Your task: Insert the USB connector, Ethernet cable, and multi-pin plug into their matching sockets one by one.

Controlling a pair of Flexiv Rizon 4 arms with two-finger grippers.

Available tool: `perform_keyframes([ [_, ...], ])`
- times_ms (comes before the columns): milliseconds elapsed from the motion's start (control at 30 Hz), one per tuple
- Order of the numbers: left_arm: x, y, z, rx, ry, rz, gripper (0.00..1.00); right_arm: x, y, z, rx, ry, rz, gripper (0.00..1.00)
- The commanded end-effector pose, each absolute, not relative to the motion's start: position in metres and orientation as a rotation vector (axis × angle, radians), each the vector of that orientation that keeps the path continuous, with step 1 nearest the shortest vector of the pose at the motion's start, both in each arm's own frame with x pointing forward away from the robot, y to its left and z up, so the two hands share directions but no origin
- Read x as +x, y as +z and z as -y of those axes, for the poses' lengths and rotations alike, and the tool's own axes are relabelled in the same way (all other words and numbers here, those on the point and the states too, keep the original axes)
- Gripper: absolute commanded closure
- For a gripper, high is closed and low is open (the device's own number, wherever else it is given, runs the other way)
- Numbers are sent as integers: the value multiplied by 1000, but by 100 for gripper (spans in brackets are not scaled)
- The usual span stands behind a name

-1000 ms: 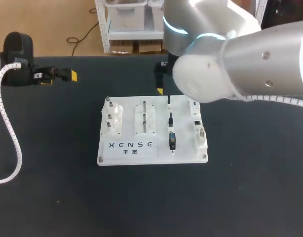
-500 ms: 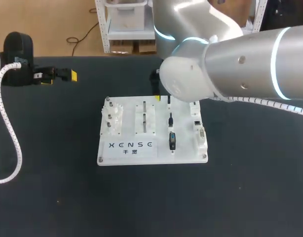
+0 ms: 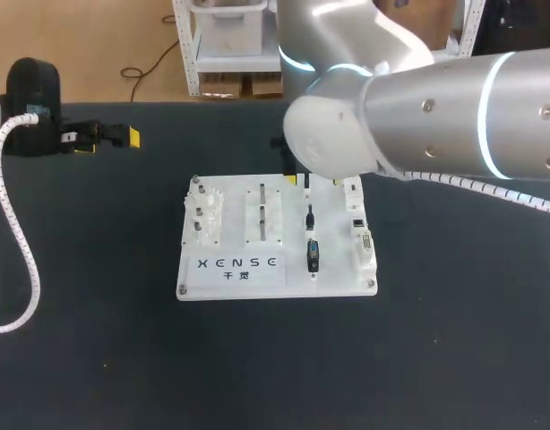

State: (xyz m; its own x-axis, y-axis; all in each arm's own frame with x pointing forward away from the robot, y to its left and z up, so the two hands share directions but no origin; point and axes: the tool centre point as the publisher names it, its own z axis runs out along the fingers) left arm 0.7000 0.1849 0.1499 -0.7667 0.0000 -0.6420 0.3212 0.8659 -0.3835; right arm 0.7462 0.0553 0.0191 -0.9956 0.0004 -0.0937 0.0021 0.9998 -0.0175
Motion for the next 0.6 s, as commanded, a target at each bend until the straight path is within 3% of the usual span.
perform_keyframes([
  [33,700,150,-185,231,-637,-2374,0,747,18,-56,-2,-27,-3051,38],
  [133,700,150,-185,231,-637,-2374,0,747,19,-58,-21,-39,-3037,51],
  [600,700,150,-185,231,-637,-2374,0,748,11,-62,-55,-53,-3036,57],
])
